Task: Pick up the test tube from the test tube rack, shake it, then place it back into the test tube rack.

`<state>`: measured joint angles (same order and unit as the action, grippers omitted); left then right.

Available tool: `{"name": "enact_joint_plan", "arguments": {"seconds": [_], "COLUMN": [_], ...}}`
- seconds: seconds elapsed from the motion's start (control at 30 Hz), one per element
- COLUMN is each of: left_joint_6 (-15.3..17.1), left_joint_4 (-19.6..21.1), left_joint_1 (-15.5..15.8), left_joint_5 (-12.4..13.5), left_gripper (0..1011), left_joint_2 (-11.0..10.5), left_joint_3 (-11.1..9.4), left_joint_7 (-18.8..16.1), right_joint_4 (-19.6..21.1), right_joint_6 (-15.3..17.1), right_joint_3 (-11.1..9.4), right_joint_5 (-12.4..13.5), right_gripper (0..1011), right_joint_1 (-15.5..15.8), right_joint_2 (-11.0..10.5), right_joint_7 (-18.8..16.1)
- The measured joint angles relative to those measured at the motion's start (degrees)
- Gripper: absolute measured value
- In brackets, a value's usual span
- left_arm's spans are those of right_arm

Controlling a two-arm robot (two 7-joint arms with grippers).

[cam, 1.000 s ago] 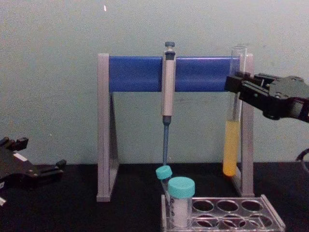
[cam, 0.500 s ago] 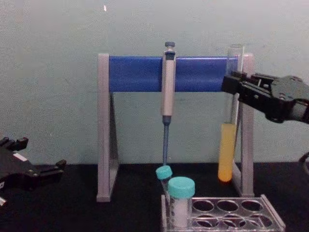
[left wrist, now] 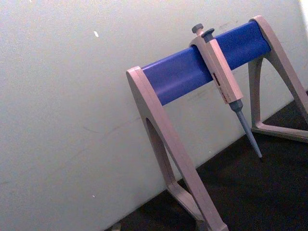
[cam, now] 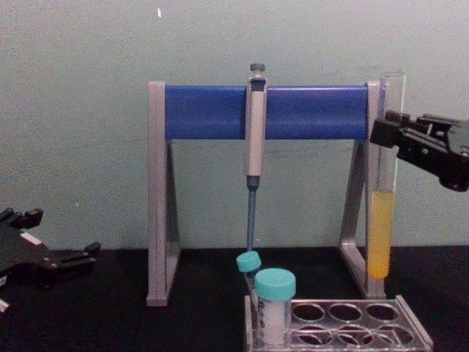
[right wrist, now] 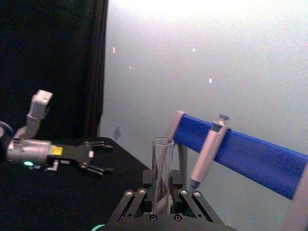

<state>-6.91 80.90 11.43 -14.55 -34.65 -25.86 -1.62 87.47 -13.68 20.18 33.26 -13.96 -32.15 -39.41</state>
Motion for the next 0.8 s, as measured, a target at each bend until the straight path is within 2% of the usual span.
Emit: {"name": "enact_joint_plan", "arguments": {"seconds": [0.17,0.43,0.63,0.8], "left_joint_6": [0.0,0.0,0.0,0.0], "left_joint_4": [0.0,0.0,0.0,0.0], "left_joint_1": [0.0,0.0,0.0,0.0], "left_joint_5": [0.0,0.0,0.0,0.0], "left_gripper": [1001,1001,1001,1001], "left_joint_2": [0.0,0.0,0.0,0.0], "left_joint_3": [0.0,0.0,0.0,0.0], "left_joint_7": [0.0,0.0,0.0,0.0], "right_joint_4": [-0.1,-2.4,-4.3,-5.3], "right_joint_6": [0.6,1.4,1.5,1.5], "right_joint_3": [-0.5,-0.7,0.2,1.2], "right_joint_5": [-0.9,-1.9,-1.7,-0.3], "right_gripper": [232,232,230,232], "right_joint_1": [0.0,-1.9,-3.9,-4.9], "right_joint_2": [0.2,2.1,3.5,4.2], "right_joint_7": [1.8,3.2,1.8,-0.7]}}
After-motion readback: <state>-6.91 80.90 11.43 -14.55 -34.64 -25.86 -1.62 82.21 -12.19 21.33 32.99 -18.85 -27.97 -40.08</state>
